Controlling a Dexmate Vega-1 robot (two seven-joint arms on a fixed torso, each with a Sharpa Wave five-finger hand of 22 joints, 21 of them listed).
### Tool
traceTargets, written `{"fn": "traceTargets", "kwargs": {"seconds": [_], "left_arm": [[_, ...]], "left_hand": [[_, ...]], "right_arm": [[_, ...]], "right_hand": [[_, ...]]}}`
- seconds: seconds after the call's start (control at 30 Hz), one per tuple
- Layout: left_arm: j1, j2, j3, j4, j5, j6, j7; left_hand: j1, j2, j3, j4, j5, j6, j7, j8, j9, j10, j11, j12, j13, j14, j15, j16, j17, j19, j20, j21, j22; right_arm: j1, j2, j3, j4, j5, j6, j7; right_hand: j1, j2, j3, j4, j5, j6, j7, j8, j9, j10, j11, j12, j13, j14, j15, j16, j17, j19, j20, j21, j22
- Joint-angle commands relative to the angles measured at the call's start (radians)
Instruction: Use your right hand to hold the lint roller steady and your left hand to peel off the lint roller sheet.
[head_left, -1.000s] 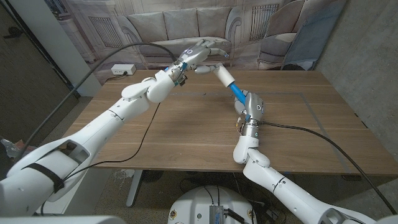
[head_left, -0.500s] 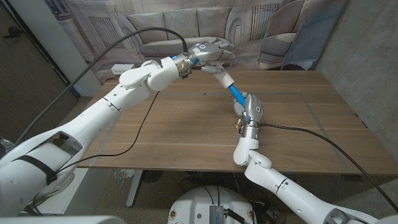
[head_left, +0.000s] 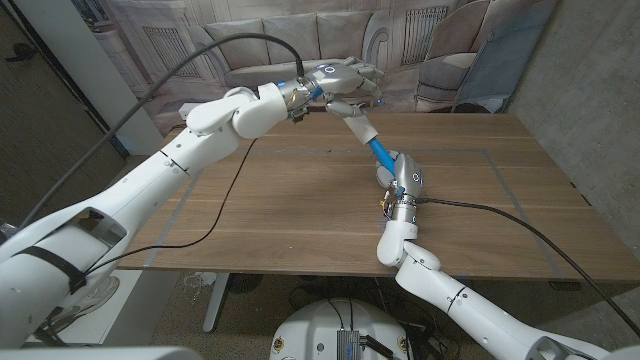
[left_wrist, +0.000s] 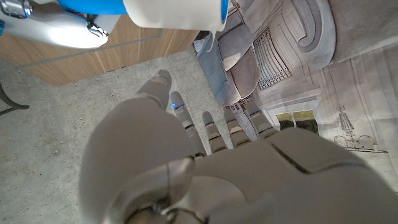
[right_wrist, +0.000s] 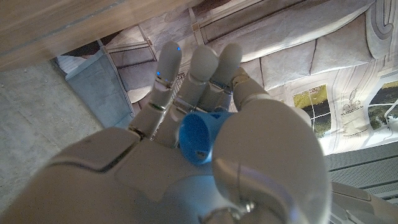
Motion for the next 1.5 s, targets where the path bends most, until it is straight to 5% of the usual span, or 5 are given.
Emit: {"fn": "traceTargets", "kwargs": {"seconds": [0.03, 0.17, 0.4, 0.87, 1.5], "left_arm": [[-0.03, 0.003, 0.005, -0.055, -0.057, 0.13, -0.164], [-0.072, -0.016, 0.036, -0.072, 0.008, 0.177, -0.224], [-0.111, -0.062, 0.082, -0.12, 0.221, 0.252, -0.297], [-0.14, -0.131, 0.08, -0.095, 0.276, 0.305, -0.46], [-0.16, -0.149, 0.1, -0.075, 0.323, 0.254, -0.456]], "left_hand": [[-0.05, 0.01, 0.0, 0.025, 0.011, 0.024, 0.087, 0.0, -0.013, 0.017, 0.02, 0.009, -0.003, 0.008, -0.009, 0.003, 0.005, -0.013, 0.001, 0.006, 0.007], [-0.077, 0.03, 0.016, 0.03, 0.041, -0.028, 0.145, -0.031, -0.019, -0.012, 0.068, -0.009, -0.009, -0.021, 0.019, -0.008, 0.003, -0.047, 0.015, 0.0, 0.011], [-0.082, 0.06, 0.057, 0.014, 0.125, -0.058, 0.139, -0.046, -0.015, -0.062, 0.087, -0.036, -0.009, -0.067, 0.043, -0.02, 0.001, -0.101, 0.035, -0.008, 0.018], [-0.16, 0.056, 0.089, 0.017, 0.259, 0.08, 0.23, 0.016, 0.01, -0.013, 0.119, -0.031, -0.008, -0.059, 0.057, -0.003, -0.003, -0.11, 0.03, 0.019, 0.035], [-0.178, -0.001, 0.116, -0.036, 0.317, 0.164, 0.188, 0.084, 0.062, 0.032, 0.099, -0.039, -0.014, -0.031, 0.048, 0.012, -0.016, -0.067, 0.027, 0.059, 0.036]], "right_arm": [[0.005, -0.009, -0.009, 0.016, 0.006, 0.034, -0.021], [0.002, -0.01, -0.006, 0.011, 0.013, 0.038, -0.017], [0.0, -0.011, -0.005, 0.005, 0.006, 0.022, -0.022], [0.022, -0.005, -0.009, 0.039, 0.002, 0.027, -0.027], [0.036, 0.003, -0.002, 0.064, 0.017, 0.042, -0.03]], "right_hand": [[-0.01, 0.018, 0.002, -0.001, 0.005, 0.097, 0.094, 0.005, 0.005, 0.039, 0.034, -0.003, -0.002, -0.011, -0.012, -0.003, 0.002, -0.002, -0.139, 0.004, 0.006], [-0.01, 0.019, 0.002, 0.0, 0.004, 0.095, 0.091, 0.004, 0.005, 0.036, 0.037, 0.0, 0.004, -0.011, -0.012, -0.003, 0.005, -0.003, -0.139, 0.004, 0.007], [-0.01, 0.019, 0.001, -0.001, 0.004, 0.096, 0.089, 0.004, 0.005, 0.037, 0.035, -0.002, 0.001, -0.016, -0.012, -0.008, 0.007, -0.008, -0.139, 0.004, 0.008], [-0.008, 0.02, -0.001, -0.001, 0.005, 0.097, 0.09, 0.004, 0.006, 0.035, 0.036, -0.002, 0.005, -0.012, -0.012, -0.006, 0.018, -0.009, -0.139, 0.005, 0.009], [-0.008, 0.019, -0.002, -0.001, 0.007, 0.097, 0.09, 0.003, 0.004, 0.035, 0.036, -0.003, 0.006, -0.014, -0.012, -0.005, 0.039, -0.011, -0.139, 0.005, 0.009]]}}
